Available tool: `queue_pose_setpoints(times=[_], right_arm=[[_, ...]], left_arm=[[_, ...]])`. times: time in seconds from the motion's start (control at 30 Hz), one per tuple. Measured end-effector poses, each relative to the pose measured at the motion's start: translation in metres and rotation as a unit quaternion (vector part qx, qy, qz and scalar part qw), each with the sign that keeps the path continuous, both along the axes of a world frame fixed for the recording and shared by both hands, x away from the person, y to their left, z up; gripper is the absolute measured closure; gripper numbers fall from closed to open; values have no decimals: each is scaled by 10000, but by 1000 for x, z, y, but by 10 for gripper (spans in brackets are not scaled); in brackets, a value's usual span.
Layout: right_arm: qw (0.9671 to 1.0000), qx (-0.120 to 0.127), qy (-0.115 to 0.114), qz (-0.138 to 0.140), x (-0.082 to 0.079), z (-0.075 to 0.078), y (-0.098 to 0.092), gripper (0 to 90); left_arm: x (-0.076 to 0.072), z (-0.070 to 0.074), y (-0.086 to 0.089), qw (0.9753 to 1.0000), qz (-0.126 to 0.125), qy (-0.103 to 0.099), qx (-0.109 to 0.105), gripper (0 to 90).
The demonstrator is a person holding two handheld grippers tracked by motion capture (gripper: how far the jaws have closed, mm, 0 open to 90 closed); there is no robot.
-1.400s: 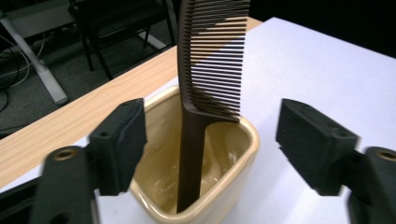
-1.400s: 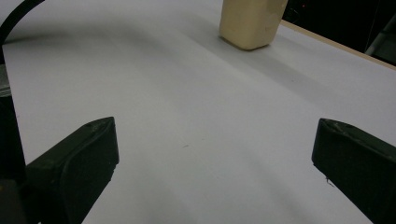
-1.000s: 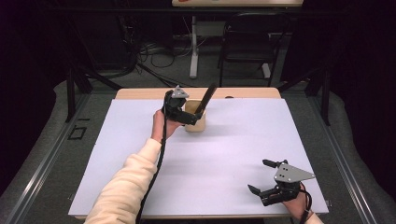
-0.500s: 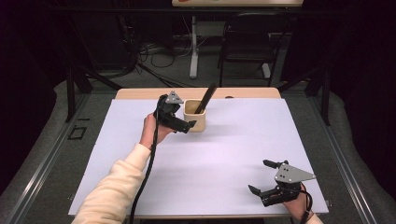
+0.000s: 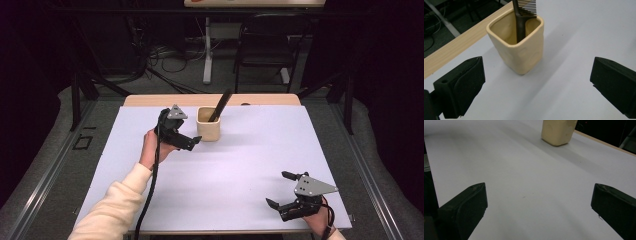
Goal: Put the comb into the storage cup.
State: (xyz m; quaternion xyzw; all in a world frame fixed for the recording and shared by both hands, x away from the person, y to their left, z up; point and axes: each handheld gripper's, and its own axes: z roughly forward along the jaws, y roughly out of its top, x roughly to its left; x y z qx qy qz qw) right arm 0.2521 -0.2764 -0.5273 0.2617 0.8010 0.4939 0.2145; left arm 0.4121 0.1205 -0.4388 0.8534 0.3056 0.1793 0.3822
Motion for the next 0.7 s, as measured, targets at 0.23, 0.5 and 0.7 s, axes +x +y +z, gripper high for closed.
queue_pose_setpoints(times=[0.23,0.5,0.7], right_arm=[[10000,-6,12,-1,0,0,0,1],[10000,-20,2,0,0,0,1,1],[10000,-13,-8,-14,0,0,1,1]], left_arm=[[-11,-10,10,9999,127,81,36,0],[-35,-20,20,9998,212,5,17,0],[-50,-26,29,9995,295,-65,-50,0]])
